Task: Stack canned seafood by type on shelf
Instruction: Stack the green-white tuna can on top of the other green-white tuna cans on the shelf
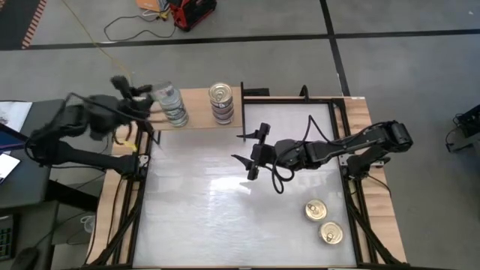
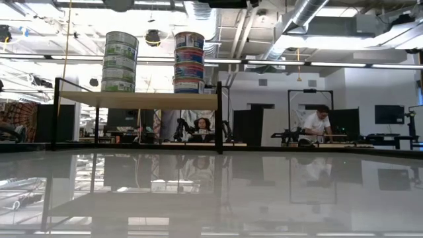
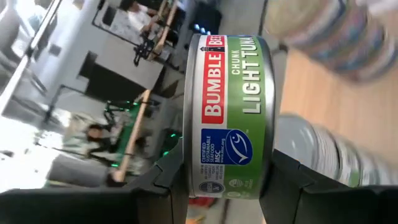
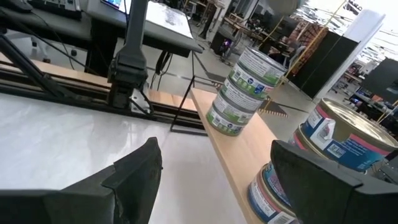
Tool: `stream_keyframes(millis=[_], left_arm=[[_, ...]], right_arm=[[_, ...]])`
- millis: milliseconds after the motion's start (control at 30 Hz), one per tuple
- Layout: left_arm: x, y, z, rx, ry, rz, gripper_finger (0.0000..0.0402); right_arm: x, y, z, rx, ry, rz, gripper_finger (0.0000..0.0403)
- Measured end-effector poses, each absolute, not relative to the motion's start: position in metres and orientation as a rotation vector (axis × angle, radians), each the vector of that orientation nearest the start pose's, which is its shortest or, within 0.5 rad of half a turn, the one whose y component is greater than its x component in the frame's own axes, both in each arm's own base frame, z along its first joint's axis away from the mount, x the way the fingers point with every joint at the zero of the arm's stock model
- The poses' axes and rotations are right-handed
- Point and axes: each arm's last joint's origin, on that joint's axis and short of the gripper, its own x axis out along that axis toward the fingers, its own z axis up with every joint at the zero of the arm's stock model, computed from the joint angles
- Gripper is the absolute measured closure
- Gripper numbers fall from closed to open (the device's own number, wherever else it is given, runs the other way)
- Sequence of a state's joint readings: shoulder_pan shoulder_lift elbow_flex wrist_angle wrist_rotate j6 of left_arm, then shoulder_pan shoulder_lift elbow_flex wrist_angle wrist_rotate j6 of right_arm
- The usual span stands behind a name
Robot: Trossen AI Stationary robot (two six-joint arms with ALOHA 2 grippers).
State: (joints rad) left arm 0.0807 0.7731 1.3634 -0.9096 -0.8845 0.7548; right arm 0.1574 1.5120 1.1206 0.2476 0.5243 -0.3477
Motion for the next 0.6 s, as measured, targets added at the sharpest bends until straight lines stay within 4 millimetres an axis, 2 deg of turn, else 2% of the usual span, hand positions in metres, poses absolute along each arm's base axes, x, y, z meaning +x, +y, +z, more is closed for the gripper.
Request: stream_keyframes(millis=[233, 600], left_arm=[[0.110, 0.034, 0.418, 1.013, 0.895, 0.855, 0.0263], [0.120, 0.049, 0.411, 0.993, 1.000, 0.882, 0.0263]], right_arm=[[0.344, 0.039, 0.315, -0.394, 0.206, -0.340, 0.0070], [0.344, 0.040, 0.315, -0.392, 0.205, -0.338, 0.0070]])
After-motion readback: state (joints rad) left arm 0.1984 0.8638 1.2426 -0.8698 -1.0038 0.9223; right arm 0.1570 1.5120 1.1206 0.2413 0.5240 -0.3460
